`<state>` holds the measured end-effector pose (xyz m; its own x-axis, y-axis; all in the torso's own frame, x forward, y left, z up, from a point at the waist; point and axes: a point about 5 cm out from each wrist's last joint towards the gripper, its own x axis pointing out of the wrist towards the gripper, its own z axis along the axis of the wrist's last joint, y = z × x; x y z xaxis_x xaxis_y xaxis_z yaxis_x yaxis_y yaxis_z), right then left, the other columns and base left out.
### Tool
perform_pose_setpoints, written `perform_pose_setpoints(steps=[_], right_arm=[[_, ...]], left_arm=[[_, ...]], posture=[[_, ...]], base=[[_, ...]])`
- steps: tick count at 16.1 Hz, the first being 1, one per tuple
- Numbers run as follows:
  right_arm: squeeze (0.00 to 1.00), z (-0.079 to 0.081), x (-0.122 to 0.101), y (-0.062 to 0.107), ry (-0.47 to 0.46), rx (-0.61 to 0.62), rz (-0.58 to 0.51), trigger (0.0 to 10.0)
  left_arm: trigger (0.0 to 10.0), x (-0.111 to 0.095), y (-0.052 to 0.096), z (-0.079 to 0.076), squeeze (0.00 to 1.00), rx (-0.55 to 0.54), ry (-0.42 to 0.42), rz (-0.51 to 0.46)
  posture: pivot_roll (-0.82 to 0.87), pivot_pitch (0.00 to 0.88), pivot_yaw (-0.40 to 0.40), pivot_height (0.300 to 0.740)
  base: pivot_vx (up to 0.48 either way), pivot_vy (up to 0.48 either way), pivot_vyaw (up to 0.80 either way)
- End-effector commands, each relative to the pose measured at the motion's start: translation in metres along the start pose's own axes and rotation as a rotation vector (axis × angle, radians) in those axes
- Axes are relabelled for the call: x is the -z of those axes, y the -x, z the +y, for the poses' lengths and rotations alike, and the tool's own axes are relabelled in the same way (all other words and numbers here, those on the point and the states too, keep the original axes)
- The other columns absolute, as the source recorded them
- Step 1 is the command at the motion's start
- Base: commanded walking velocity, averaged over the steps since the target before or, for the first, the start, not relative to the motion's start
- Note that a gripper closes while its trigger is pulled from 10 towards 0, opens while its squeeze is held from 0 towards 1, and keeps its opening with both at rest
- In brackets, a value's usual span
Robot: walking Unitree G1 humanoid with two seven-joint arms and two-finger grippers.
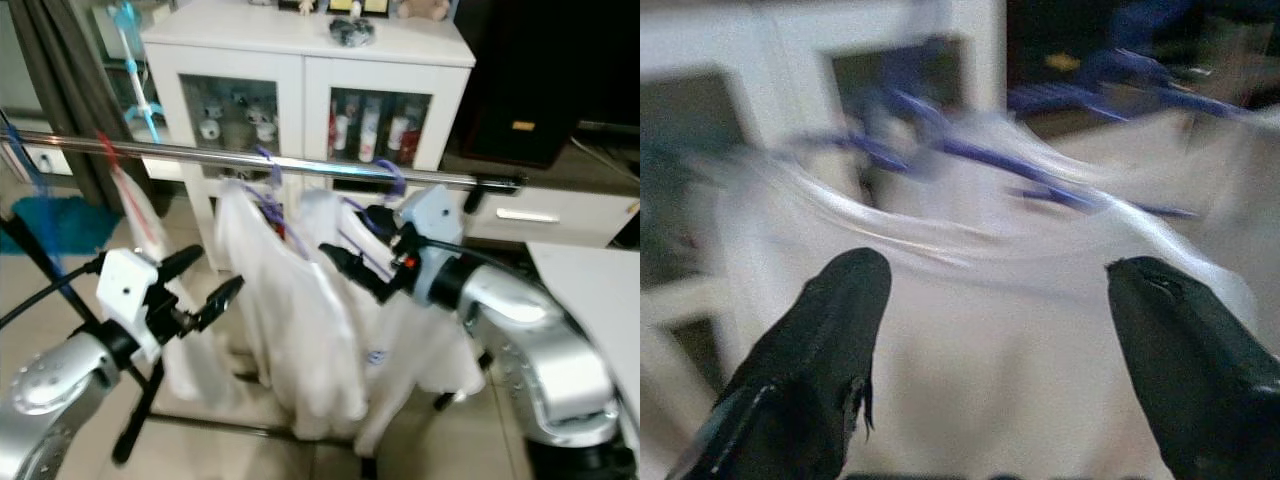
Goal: Hang hanger
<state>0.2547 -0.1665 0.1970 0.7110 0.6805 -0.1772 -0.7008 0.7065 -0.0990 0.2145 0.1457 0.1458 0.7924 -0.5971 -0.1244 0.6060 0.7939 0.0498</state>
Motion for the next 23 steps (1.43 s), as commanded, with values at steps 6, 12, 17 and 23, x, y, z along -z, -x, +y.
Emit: perform_pose_setpoints(steps=[6,12,17,23], right_arm=[[1.0,-0.012,-0.001,-0.001,-0.006,0.078,0.09,10.0],[0.0,-0.027,0.001,-0.041,-0.121,0.13,0.122,10.0],[0.0,-0.043,0.002,-0.067,-0.14,0.129,0.156,10.0],[0.0,-0.045,0.0,-0.077,-0.139,0.097,0.146,0.0]], left_arm=[[10.0,-0.005,0.005,-0.007,0.0,0.234,-0.015,0.066],[10.0,-0.008,0.0,-0.008,0.0,0.294,-0.023,0.061],[10.0,-0.007,0.004,-0.009,0.0,0.31,-0.016,0.076],[10.0,0.001,0.012,-0.003,0.0,0.272,-0.029,0.116]], posture=[[-0.14,0.0,0.038,0.74],[-0.15,0.0,0.05,0.74],[-0.13,0.0,0.036,0.74],[-0.13,0.0,0.029,0.74]], base=[[0.0,0.0,0.0],[0.0,0.0,0.0],[0.0,0.0,0.0],[0.0,0.0,0.0]])
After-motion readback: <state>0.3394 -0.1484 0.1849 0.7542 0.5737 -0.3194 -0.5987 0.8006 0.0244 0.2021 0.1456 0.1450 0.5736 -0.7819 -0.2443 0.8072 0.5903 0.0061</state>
